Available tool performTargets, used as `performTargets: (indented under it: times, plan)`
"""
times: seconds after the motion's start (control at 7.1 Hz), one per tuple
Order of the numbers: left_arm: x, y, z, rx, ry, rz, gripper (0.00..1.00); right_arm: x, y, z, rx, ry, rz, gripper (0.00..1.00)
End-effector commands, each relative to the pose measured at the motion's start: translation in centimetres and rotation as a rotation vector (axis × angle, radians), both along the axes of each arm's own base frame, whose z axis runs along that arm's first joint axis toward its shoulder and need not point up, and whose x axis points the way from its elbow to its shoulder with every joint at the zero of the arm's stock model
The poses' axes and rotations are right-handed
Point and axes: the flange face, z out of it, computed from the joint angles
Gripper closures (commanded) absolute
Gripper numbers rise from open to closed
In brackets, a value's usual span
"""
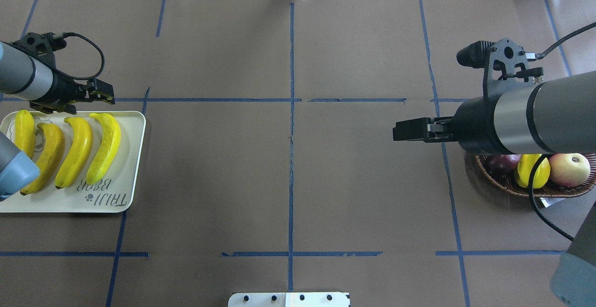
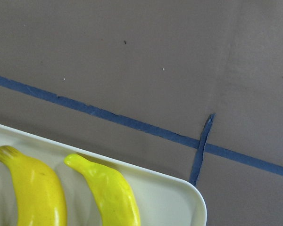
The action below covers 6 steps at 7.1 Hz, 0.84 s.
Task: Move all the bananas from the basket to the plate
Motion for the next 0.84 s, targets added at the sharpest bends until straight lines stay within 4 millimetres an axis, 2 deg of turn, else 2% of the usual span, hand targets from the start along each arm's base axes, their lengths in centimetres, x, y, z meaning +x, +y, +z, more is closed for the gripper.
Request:
performTargets:
  times: [0.0, 0.14, 0.28, 0.42, 0.56, 0.7]
  plan:
    - [-7.4, -1.9, 0.8, 0.087, -0.151, 0.142, 0.0, 3.7, -3.8, 4.5, 0.039, 0.196, -0.047, 0.0]
    - [-11.8, -3.1, 2.6, 0.133, -0.228, 0.228, 0.0, 6.4, -6.1, 7.8, 0.018, 0.231, -0.08, 0.0]
    - [-16.7, -3.9, 3.6, 0.177, -0.276, 0.274, 0.0, 10.7, -9.1, 11.3, 0.006, 0.236, -0.133, 0.0]
    - [-22.0, -3.2, 6.6, 0.124, -0.273, 0.278, 0.0, 15.5, -12.2, 16.2, -0.021, 0.203, -0.197, 0.0]
    - [-25.9, -1.9, 8.9, 0.106, -0.216, 0.29, 0.0, 20.9, -14.3, 21.0, -0.024, 0.163, -0.226, 0.0]
    - [-28.3, -0.7, 11.4, 0.102, -0.212, 0.312, 0.0, 25.7, -15.5, 25.9, -0.027, 0.139, -0.233, 0.0]
